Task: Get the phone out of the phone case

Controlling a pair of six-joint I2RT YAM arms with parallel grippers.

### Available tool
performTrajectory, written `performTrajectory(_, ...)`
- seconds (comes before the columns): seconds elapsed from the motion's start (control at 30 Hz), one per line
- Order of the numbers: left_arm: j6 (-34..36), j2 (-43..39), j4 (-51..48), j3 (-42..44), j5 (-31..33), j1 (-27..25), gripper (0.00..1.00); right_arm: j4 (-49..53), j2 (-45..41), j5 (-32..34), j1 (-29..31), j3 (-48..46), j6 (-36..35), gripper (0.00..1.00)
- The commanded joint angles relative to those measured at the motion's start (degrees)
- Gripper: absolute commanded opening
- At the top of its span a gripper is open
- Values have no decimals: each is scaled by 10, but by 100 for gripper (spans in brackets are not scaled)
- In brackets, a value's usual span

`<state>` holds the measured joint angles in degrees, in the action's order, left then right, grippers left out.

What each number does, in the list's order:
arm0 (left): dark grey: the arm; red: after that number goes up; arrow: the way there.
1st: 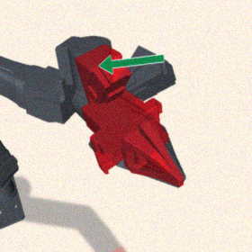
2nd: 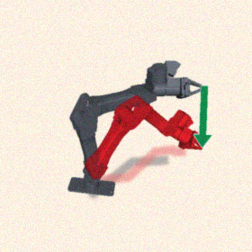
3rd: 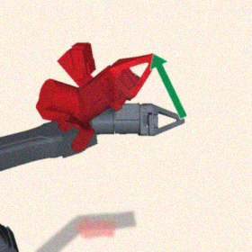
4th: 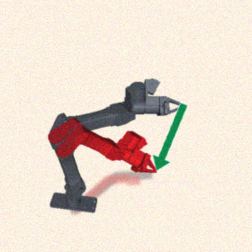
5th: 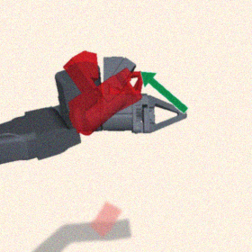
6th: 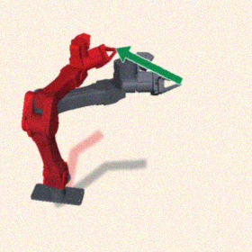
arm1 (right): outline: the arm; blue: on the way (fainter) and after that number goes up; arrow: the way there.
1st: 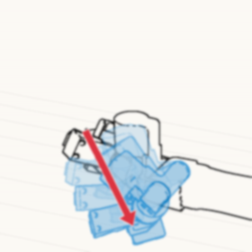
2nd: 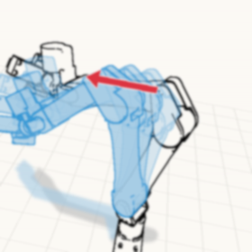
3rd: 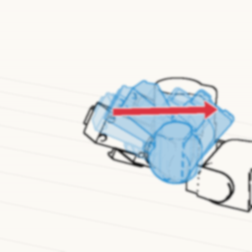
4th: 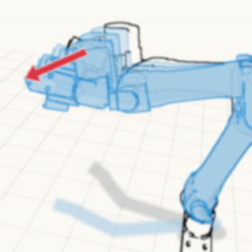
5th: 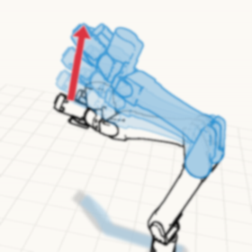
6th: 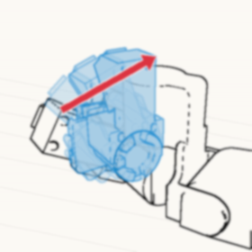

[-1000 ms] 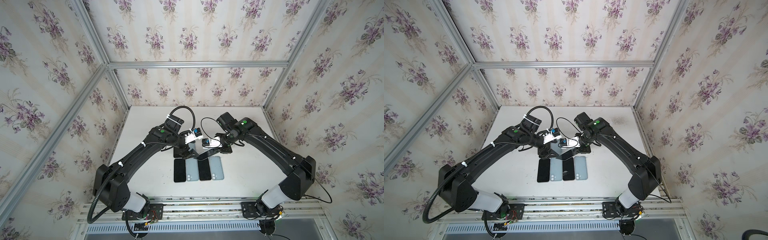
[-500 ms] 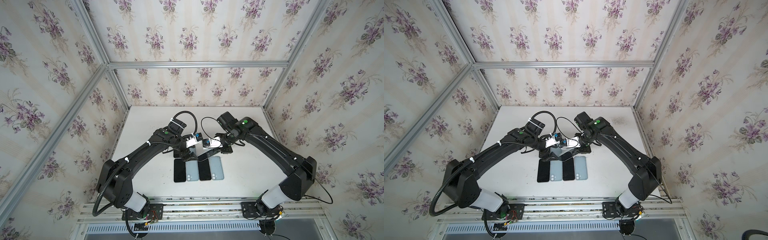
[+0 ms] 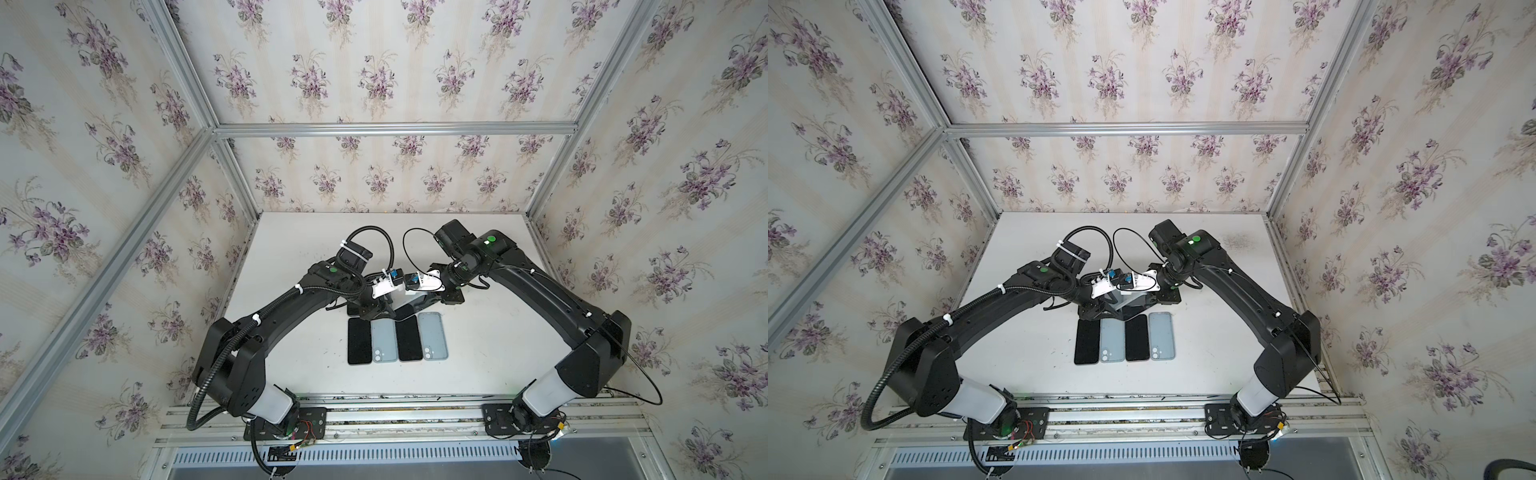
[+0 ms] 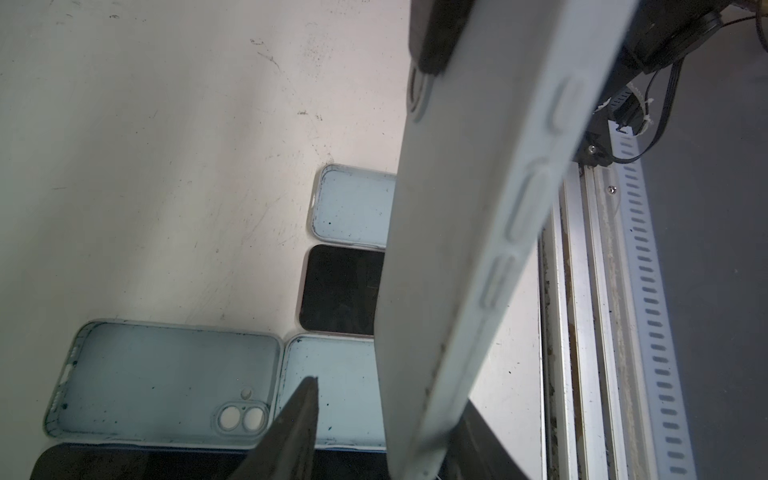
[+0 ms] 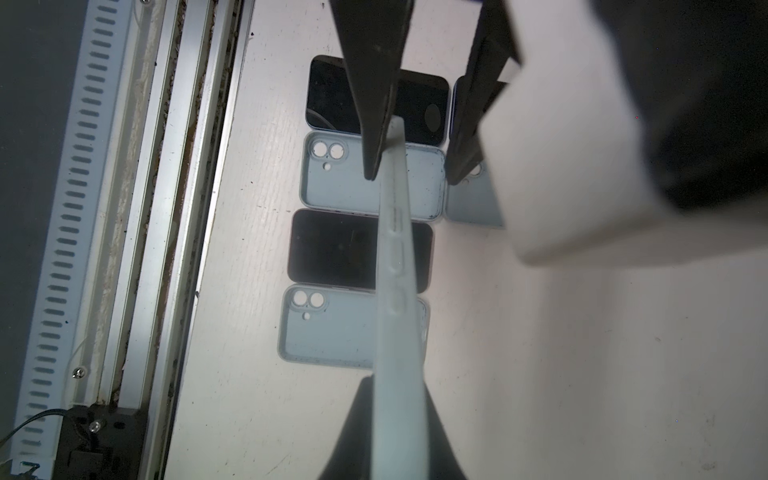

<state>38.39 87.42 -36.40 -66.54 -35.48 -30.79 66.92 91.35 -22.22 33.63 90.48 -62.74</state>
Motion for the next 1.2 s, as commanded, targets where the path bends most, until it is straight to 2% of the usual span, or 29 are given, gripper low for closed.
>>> performTrajectory(0.0, -4, 5, 14, -6, -10, 1, 41, 2, -1, -32, 1, 9, 9, 0)
performTrajectory(0.17, -6, 6, 15, -8, -18, 1, 24, -3, -1, -32, 1, 11, 15, 0)
performTrajectory(0.3, -22, 8, 15, -17, -30, 2, 16, -33, -11, -35, 1, -1, 31, 0)
performTrajectory(0.43, -34, 2, 15, -28, -66, 3, 9, -97, -46, -49, -2, -27, 64, 32)
performTrajectory(0.47, -37, -2, 15, -31, -77, 4, 7, -119, -60, -57, -5, -39, 73, 37)
performTrajectory(0.63, -45, -16, 20, -37, -122, 15, 2, -231, -125, -102, -22, -101, 115, 55)
performTrajectory(0.73, -54, -20, 25, -37, -137, 18, 1, -274, -138, -111, -24, -112, 154, 60)
performTrajectory(0.77, -62, -19, 28, -38, -143, 20, 1, -295, -142, -106, -49, -114, 178, 62)
performTrajectory(0.83, -80, -19, 38, -42, -160, 26, 0, -338, -152, -115, -64, -115, 235, 65)
performTrajectory(0.93, -123, -20, 63, -50, -191, 36, 0, -440, -179, -134, -87, -129, 361, 73)
performTrajectory(1.03, -173, -31, 98, -53, -211, 45, 0, -533, -206, -127, -116, -147, 494, 78)
performTrajectory(1.17, -229, -63, 144, -46, -209, 49, 0, -631, -225, -197, -163, -179, 679, 79)
